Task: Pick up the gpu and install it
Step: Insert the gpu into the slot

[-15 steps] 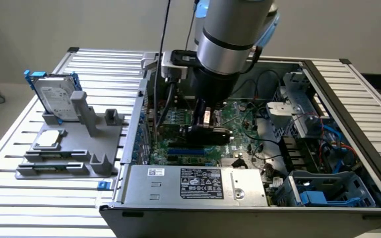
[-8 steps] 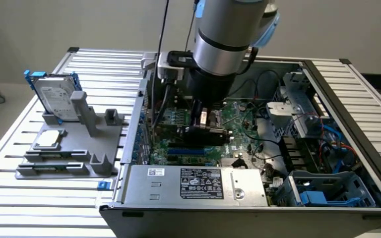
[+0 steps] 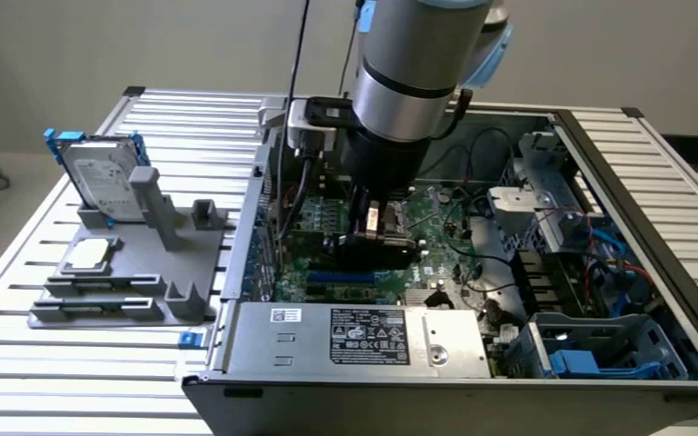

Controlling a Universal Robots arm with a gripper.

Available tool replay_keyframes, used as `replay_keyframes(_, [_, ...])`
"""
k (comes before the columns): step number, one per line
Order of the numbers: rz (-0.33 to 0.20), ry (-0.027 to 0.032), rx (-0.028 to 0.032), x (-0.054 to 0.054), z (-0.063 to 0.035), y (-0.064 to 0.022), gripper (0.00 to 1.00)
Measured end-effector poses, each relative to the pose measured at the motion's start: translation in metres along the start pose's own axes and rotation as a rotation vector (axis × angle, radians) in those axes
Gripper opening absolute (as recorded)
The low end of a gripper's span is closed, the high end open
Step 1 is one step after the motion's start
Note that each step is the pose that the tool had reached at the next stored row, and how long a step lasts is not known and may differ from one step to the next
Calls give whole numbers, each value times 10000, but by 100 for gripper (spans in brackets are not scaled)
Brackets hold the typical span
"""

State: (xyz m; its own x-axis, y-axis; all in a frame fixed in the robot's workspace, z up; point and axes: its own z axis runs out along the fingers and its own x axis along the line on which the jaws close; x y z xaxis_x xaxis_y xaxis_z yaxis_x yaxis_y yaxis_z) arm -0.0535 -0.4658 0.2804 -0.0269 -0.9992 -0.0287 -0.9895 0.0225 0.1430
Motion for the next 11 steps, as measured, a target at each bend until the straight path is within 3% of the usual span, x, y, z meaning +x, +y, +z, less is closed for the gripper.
replay_keyframes(11, [-2,1,0,3,32,22,27])
